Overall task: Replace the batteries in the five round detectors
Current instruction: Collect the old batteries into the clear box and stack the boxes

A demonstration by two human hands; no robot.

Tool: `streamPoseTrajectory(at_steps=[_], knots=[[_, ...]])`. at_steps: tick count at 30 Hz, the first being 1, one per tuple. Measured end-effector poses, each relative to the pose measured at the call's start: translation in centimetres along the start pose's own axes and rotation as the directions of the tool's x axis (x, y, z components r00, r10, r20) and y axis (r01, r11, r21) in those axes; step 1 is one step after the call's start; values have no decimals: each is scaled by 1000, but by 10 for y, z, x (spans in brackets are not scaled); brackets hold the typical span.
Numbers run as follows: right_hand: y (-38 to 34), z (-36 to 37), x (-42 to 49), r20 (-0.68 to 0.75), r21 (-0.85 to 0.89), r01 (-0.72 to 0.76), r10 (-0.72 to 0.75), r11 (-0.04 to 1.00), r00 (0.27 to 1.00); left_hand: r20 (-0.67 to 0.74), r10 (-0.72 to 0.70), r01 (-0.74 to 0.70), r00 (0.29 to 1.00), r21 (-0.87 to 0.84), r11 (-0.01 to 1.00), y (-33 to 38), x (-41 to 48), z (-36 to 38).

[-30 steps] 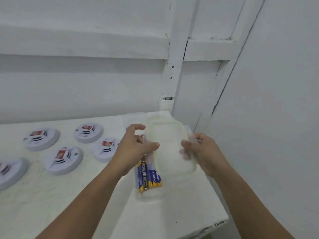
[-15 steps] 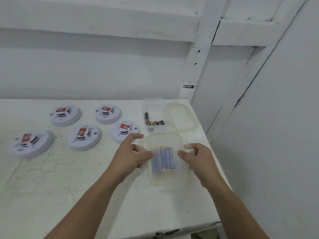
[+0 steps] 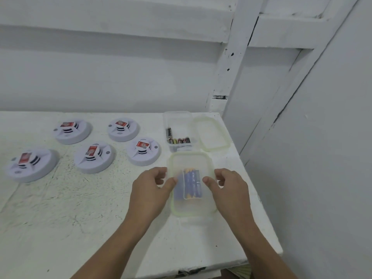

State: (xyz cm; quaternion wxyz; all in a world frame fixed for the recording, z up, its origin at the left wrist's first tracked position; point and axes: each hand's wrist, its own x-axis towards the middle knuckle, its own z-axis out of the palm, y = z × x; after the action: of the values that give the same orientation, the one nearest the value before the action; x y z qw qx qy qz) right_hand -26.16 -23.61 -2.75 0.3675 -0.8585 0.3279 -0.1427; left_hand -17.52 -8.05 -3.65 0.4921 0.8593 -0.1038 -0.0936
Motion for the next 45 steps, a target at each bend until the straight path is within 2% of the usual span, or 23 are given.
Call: streamPoseTrajectory(at_steps=[6, 12, 14, 17, 19, 22, 24, 26, 28, 34, 41, 45], knots=[[0, 3, 0, -21, 107, -20, 23, 994, 1000, 42, -64, 68, 997, -110, 992, 0, 0, 3], [5, 6, 0, 13, 213, -76, 75, 974, 997, 92, -69, 86, 993, -198, 976, -1, 1, 3], [9, 3, 5, 51, 212, -84, 74, 974, 996, 152, -86, 121, 985, -235, 964, -2, 7, -1], [5, -7, 18, 189, 219, -152, 111, 964, 976, 307, -117, 194, 944, -233, 953, 2, 28, -9], [1, -12, 27, 265, 211, -156, 97, 965, 959, 426, -68, 183, 902, -236, 954, 8, 43, -10], [-2, -20, 24, 414, 255, -106, -10, 961, 910, 495, 25, 115, 869, -251, 961, 14, 52, -5], [3, -25, 11, 492, 198, 35, -130, 980, 861, 501, 62, 72, 863, -243, 967, 16, 53, -2], [11, -26, -4, 534, 104, 217, -239, 971, 811, 508, 60, 83, 860, -253, 964, 15, 54, 0], [19, -24, -14, 554, 49, 325, -296, 945, 778, 506, 43, 106, 862, -263, 959, 15, 56, 0], [35, -14, -12, 464, -35, 509, -437, 860, 770, 480, -11, 198, 877, -340, 920, 10, 60, 3], [48, -1, -10, 349, -25, 558, -516, 829, 782, 519, -52, 270, 853, -355, 895, 9, 65, 5], [50, 2, -10, 339, -37, 575, -530, 818, 777, 530, -80, 305, 844, -354, 884, 8, 67, 5]])
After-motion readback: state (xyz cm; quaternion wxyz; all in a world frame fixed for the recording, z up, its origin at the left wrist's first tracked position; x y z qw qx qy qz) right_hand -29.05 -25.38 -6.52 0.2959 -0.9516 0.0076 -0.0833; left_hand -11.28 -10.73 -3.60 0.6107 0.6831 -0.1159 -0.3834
